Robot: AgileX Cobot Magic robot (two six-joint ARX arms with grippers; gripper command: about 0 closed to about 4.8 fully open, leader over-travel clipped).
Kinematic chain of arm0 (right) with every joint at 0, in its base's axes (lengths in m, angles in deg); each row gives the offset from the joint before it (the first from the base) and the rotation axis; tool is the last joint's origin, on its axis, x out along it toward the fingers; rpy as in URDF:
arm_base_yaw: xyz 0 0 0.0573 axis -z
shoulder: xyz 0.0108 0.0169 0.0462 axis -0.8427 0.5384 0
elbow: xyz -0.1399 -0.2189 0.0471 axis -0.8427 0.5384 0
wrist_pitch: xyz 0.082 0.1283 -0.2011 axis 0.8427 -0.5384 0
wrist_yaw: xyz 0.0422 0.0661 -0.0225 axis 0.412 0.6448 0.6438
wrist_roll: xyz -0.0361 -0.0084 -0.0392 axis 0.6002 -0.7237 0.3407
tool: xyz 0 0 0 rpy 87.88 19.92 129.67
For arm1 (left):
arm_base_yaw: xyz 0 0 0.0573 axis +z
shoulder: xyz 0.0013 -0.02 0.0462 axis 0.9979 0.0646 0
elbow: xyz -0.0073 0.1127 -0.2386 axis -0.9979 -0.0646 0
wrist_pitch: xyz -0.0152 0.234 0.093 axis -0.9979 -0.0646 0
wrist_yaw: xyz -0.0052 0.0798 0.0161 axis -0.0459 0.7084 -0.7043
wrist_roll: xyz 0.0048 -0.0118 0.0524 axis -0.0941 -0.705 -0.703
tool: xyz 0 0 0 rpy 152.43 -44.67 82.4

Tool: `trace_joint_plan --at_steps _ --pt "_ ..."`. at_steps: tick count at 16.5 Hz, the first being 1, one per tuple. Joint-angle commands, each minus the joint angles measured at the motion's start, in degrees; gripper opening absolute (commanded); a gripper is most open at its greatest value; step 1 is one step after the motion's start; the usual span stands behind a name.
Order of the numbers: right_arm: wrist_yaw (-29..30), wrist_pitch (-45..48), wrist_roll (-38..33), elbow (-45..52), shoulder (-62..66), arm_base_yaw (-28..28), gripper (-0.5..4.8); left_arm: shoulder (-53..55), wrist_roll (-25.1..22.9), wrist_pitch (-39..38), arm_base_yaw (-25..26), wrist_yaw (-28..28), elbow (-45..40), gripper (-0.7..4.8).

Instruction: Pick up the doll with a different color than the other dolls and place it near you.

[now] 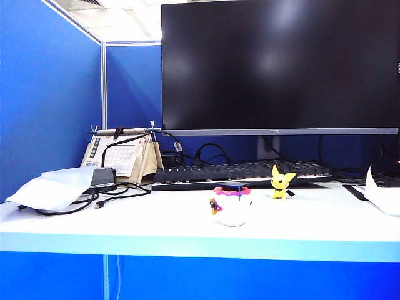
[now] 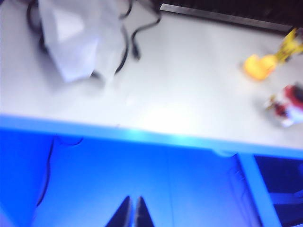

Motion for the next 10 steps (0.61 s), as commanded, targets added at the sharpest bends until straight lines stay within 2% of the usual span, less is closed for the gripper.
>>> trace_joint_plan --at_steps 1,4,10 --pt "0.1 0.7 0.2 -0.1 -0.1 0.0 -0.05 0.0 -1.8 0.3 0.0 1.2 -0.4 0.25" --pt "0.1 0.7 0.2 -0.1 -0.1 0.0 -0.05 0.0 -6.2 0.3 0.0 1.1 -0.4 0.25" --pt "0.1 0.7 0.2 -0.1 -0.1 0.0 -0.05 0.0 -5.2 0.2 0.0 1.1 -0.4 0.25"
